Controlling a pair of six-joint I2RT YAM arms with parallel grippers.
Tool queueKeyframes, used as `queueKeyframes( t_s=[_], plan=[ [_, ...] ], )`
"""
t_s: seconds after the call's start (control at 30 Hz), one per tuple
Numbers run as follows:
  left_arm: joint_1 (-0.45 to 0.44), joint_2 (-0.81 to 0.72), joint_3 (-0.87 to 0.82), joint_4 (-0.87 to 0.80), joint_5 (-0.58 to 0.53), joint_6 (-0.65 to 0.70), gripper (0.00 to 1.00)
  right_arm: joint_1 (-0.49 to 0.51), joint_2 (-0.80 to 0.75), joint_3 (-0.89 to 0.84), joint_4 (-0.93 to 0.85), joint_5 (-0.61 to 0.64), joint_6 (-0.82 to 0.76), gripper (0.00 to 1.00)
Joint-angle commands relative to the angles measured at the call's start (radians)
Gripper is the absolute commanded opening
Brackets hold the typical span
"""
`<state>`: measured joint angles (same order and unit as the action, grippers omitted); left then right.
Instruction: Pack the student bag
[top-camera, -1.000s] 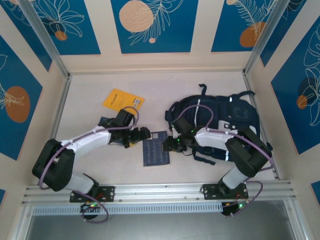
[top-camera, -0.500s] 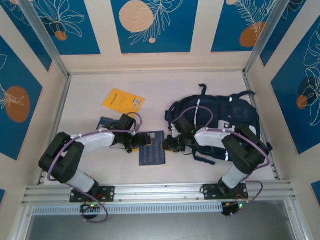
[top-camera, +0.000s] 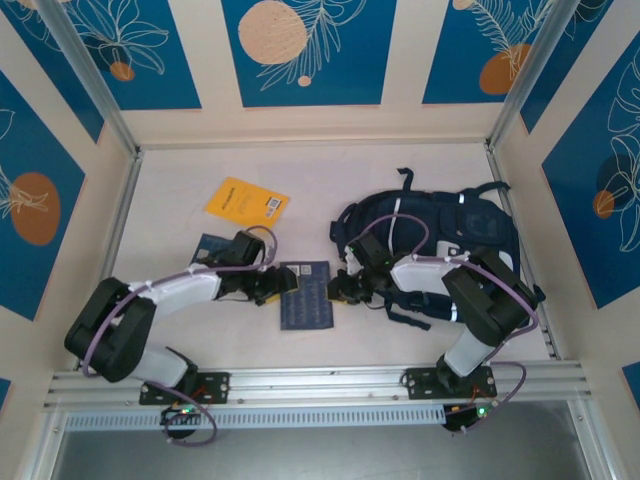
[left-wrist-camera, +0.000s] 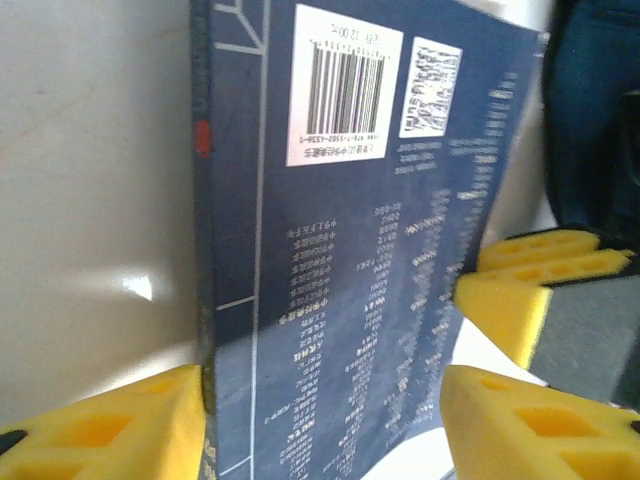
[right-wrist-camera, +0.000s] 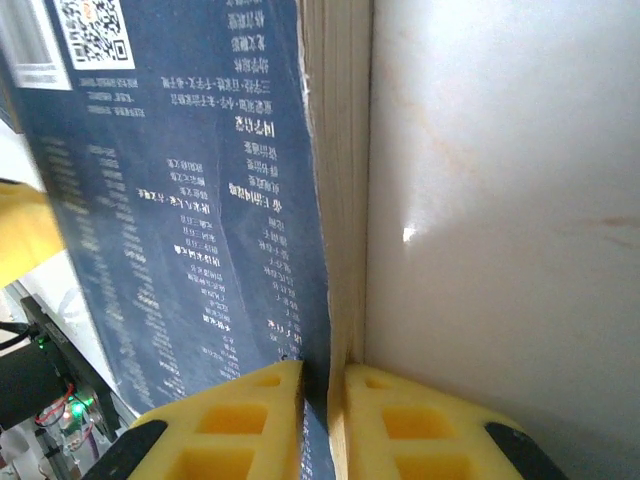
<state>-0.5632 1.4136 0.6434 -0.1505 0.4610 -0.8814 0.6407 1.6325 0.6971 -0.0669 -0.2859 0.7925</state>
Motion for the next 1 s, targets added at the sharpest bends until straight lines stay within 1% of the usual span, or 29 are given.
queueKeyframes(
  t_s=[0.0,0.13,0.3,0.63,0.67,0.7,0.77,0.8,0.83,0.9,0.97],
  plan=[
    [-0.029,-0.060,0.000,0.156,0.154,-0.030,0.57,-0.010,0.001,-0.028,0.013,-0.002,0.022,0.17],
    [-0.028,-0.057,-0.027,0.203,0.169,-0.053,0.53,-0.015,-0.006,-0.036,0.020,-0.009,0.026,0.17],
    [-0.033,-0.002,-0.057,0.301,0.195,-0.088,0.48,-0.018,-0.012,-0.043,0.029,-0.015,0.034,0.17],
    [-0.041,0.100,-0.052,0.285,0.185,-0.058,0.47,-0.018,-0.023,-0.057,0.044,-0.017,0.054,0.17],
    [-0.040,0.101,-0.049,0.273,0.178,-0.048,0.44,-0.018,-0.023,-0.057,0.046,-0.017,0.055,0.17],
    [-0.042,0.100,-0.045,0.260,0.172,-0.040,0.37,-0.018,-0.025,-0.056,0.046,-0.017,0.057,0.17],
    [-0.042,0.089,-0.036,0.239,0.169,-0.015,0.13,-0.018,-0.033,-0.057,0.042,-0.010,0.059,0.17],
    [-0.043,0.079,-0.029,0.225,0.166,-0.004,0.03,-0.018,-0.043,-0.056,0.034,-0.001,0.056,0.17],
    [-0.042,0.060,-0.020,0.203,0.159,0.010,0.00,-0.018,-0.058,-0.055,0.020,0.011,0.049,0.20],
    [-0.043,0.005,-0.005,0.164,0.149,0.041,0.00,-0.022,-0.107,-0.047,-0.021,0.041,0.027,0.30],
    [-0.041,-0.079,0.015,0.110,0.126,0.080,0.00,-0.034,-0.176,-0.042,-0.059,0.040,-0.003,0.49]
  ],
)
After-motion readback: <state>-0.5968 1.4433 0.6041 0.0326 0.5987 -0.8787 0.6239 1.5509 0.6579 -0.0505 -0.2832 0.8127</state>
